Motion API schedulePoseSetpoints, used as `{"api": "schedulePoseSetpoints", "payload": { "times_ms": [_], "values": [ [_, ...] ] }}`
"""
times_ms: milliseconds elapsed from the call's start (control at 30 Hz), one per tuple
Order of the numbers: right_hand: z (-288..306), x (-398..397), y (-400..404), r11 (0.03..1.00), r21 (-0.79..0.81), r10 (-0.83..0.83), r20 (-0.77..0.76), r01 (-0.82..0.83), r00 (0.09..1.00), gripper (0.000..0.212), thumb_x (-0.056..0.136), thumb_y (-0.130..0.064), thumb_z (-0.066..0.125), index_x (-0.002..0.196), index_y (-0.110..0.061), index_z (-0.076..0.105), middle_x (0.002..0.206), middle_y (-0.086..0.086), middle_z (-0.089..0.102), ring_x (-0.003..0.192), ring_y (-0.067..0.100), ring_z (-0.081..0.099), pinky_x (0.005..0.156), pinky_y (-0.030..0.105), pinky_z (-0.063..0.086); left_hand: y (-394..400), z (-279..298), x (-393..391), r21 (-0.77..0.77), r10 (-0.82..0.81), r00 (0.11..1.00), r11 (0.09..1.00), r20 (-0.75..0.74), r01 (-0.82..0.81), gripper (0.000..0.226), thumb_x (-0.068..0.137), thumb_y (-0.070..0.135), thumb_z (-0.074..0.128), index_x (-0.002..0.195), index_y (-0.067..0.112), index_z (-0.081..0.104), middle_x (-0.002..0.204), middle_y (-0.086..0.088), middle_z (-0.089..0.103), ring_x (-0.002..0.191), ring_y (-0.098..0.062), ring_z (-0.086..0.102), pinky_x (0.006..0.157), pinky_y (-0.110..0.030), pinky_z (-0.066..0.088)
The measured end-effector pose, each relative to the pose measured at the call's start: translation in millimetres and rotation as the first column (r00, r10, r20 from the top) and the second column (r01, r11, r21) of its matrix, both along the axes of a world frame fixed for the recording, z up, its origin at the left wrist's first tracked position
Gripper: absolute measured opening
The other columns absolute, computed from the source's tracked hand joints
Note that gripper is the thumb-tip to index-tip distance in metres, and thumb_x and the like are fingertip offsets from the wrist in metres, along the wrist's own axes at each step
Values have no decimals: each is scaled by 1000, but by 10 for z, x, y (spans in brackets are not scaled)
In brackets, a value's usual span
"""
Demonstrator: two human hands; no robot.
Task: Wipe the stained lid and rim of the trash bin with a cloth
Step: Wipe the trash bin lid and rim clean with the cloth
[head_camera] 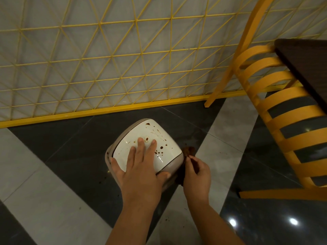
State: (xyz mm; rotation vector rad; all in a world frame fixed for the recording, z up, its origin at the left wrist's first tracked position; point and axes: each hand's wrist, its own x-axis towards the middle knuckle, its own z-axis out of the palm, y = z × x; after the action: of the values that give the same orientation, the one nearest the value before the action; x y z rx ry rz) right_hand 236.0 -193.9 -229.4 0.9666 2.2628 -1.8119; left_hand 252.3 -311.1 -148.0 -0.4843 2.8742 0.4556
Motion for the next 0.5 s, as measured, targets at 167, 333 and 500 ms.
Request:
{"api": "schedulePoseSetpoints", "payload": {
  "times_ms": [167,333,500],
  "values": [
    [391,232,-85,992,30,126,-261,-122,957,18,88,-20,61,98,-34,65,107,-17,54,101,-6,51,87,16,45,6,-18,-3,29,15,1000,999,-13,-14,86,83,56,56,145,47,-3,159,11,-11,146,-13,-9,107,-53,-21],
    [127,-87,14,999,-31,30,-24,-31,999,13,90,-32,57,92,-45,61,101,-12,60,95,9,60,85,40,55,11,0,6,29,15,1000,999,11,-15,89,84,52,59,145,46,-5,158,11,-14,146,-13,-10,105,-52,-23],
    [305,153,-109,994,-100,-42,-86,33,995,14,90,-26,58,101,-31,65,103,-13,59,100,6,58,92,33,50,-7,7,-31,47,17,1000,999,11,-18,89,84,49,60,145,46,-5,158,11,-14,146,-13,-11,107,-53,-21]
  ]
}}
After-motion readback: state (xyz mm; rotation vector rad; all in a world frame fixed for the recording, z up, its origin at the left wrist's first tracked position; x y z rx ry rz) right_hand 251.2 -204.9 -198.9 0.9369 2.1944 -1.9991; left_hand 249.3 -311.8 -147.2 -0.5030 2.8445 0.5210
